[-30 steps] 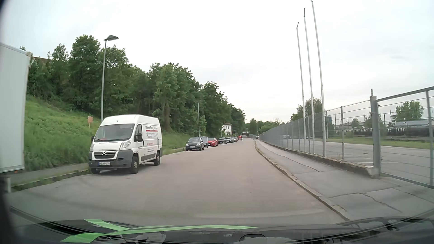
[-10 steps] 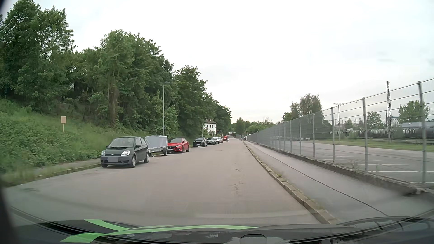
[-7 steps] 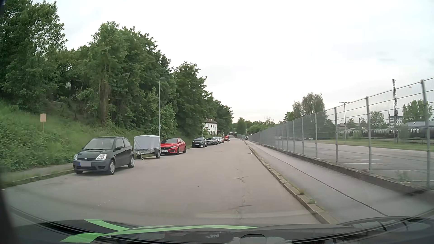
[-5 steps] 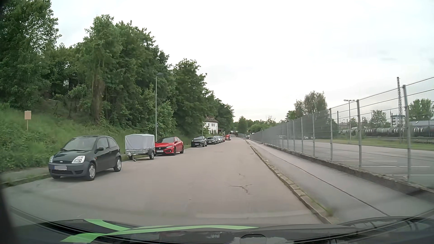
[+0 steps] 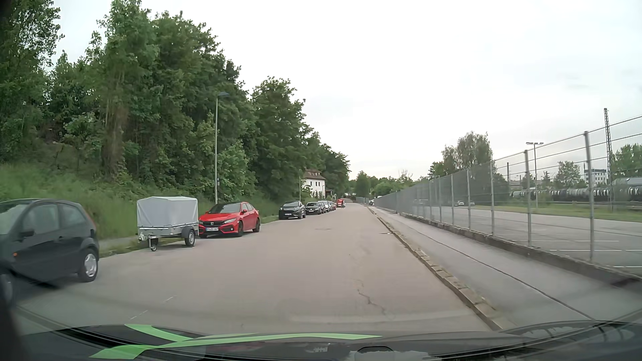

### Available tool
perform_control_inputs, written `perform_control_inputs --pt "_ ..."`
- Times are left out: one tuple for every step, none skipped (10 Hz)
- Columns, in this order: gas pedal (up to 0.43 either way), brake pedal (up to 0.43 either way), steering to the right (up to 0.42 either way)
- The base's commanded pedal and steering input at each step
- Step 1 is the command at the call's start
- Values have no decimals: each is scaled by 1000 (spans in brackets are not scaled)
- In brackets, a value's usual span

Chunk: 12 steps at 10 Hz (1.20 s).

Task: Follow the waypoints while adhering to traffic rules and regulations

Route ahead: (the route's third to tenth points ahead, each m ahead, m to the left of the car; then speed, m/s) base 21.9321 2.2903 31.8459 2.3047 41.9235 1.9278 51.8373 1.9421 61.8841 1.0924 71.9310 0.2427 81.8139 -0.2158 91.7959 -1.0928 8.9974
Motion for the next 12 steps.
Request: perform_control_inputs --pt "67 0 -3" --pt "67 0 -3" --pt "79 0 -3" --pt "79 0 -2" --pt "79 0 -2" --pt "79 0 -1" --pt "79 0 0" --pt "79 0 0" --pt "79 0 1" --pt "79 0 1" --pt "67 0 2" --pt "59 0 3"
